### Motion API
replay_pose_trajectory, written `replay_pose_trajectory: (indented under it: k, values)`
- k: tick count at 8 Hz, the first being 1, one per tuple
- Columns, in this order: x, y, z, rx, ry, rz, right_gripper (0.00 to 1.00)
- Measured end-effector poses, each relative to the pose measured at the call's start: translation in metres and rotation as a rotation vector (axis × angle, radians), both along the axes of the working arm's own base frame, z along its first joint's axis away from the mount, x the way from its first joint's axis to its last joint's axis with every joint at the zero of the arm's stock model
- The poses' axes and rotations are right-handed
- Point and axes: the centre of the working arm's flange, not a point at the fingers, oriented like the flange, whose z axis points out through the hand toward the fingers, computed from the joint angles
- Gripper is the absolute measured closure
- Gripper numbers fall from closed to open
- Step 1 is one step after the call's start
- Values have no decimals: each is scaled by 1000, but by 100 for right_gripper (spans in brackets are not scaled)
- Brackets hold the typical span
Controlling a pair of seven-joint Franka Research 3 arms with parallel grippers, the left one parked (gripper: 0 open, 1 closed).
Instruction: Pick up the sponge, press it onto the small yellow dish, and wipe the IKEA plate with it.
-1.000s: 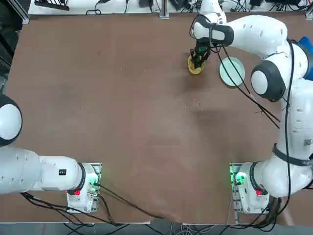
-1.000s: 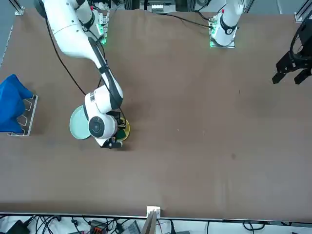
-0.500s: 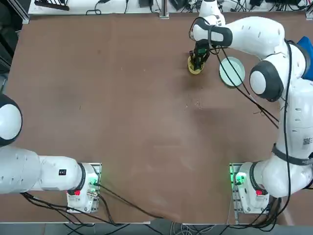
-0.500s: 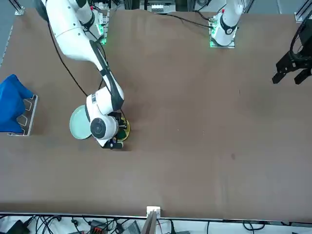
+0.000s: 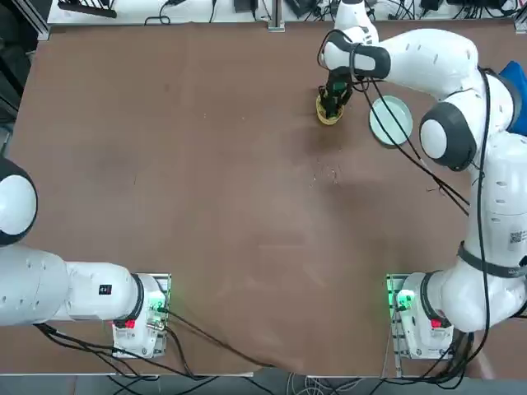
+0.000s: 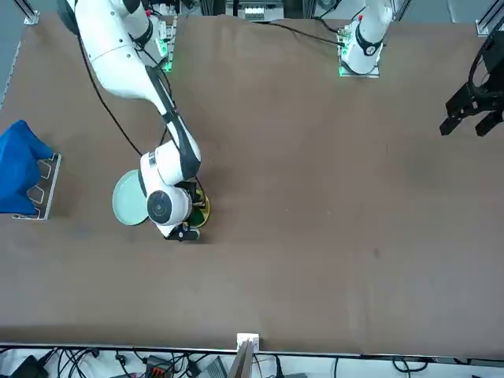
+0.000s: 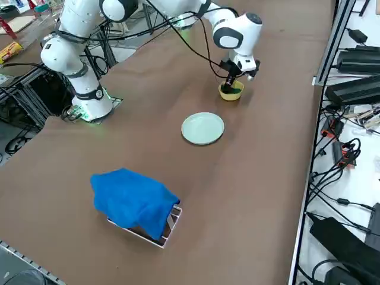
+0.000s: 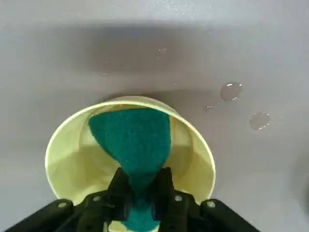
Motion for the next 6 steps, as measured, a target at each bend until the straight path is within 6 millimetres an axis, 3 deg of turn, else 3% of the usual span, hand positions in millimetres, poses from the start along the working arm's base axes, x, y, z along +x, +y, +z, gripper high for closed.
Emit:
replay_pose_trajectory:
  k: [6]
  values:
    - [0, 1, -1, 1, -1, 1, 78]
